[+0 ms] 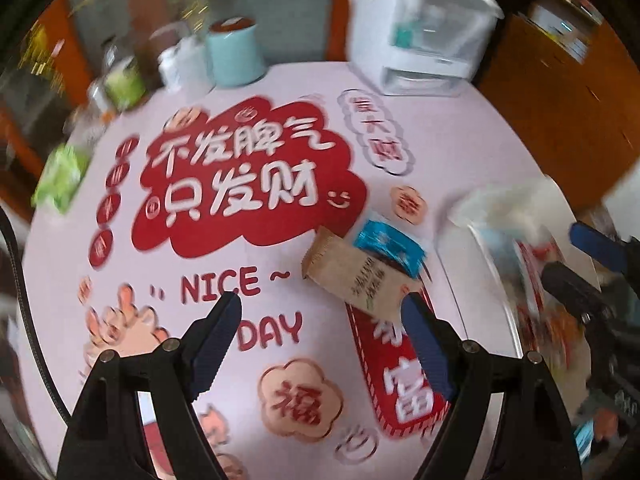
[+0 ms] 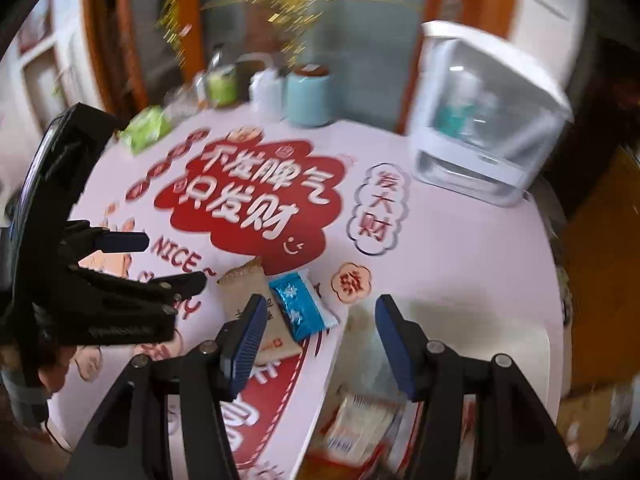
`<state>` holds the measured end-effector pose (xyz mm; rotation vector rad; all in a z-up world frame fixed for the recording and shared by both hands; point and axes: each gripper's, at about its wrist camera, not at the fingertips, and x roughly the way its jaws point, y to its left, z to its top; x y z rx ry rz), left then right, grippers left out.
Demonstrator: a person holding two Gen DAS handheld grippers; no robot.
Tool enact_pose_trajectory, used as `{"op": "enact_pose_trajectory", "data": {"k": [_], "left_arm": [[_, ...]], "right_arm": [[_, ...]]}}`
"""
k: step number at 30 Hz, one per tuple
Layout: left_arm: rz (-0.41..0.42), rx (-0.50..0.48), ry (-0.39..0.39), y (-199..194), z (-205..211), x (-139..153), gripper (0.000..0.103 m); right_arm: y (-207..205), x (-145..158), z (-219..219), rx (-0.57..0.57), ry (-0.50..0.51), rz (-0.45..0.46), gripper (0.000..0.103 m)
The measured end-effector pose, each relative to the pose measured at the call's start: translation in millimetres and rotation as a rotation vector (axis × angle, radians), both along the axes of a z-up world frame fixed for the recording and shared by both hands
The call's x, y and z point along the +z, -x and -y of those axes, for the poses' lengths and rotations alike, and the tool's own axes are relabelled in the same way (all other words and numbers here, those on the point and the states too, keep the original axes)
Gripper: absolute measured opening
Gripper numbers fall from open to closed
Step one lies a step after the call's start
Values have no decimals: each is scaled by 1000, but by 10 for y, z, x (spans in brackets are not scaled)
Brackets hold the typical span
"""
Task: Organize snacks
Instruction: 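Move both tools to the brown paper pack and blue candy, then grasp the blue candy with the right tool while the left grasps the brown paper pack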
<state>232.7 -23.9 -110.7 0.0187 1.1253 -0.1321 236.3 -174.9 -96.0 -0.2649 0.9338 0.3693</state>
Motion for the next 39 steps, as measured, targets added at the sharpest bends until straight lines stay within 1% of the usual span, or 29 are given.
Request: {"op": "enact_pose_trajectory", "data": {"k": [2, 5, 7, 10, 13, 17, 19, 22, 23, 26, 27, 28, 30, 32, 36, 39], "left_arm": [[-8, 69, 4, -105, 22, -151, 81], [-22, 148, -8, -234, 76, -382, 81], [-42, 186, -11, -305, 122, -550, 81], [-75, 237, -6, -376, 150, -754, 81], [-103, 289, 20, -418, 164, -906, 81], [-137, 372, 42, -469, 213, -1087, 81], [-144, 411, 50, -483, 234, -1153, 81], [-158, 464, 36, -509, 296, -1258, 81], [-138, 484, 47, -507, 313, -1255, 81], [-126, 501, 20, -538, 382, -1273, 82], [-126, 503, 15, -542, 392, -1282, 84], [-125, 506, 14, -538, 384, -1286, 87], [-132, 505, 23, -526, 336, -1311, 89], [-140, 495, 37, -478, 254, -1323, 89], [-147, 481, 21, -343, 89, -1328, 89], [-165, 481, 30, -249, -48, -1344, 89]], "right_arm": [[-272, -75, -27, 37, 38, -31, 57], [-639, -190, -42, 66, 37, -108, 57], [-852, -277, -67, 87, 34, -162, 57], [-1076, -427, -113, 106, 57, -225, 57], [-1216, -568, -119, 108, 56, -286, 57], [-1300, -700, -86, 112, 24, -351, 57], [-1324, -775, -74, 116, 19, -383, 57], [-1321, -862, -97, 133, 40, -410, 57], [-1317, -884, -107, 141, 46, -417, 57], [-1307, -929, -142, 162, 51, -438, 57], [-1307, -942, -157, 169, 54, -442, 57], [-1309, -956, -176, 176, 57, -447, 57], [-1299, -991, -219, 190, 62, -461, 57], [-1280, -1042, -266, 209, 70, -481, 57], [-1219, -1181, -411, 256, 134, -516, 57], [-1181, -1293, -531, 286, 189, -539, 57]]}}
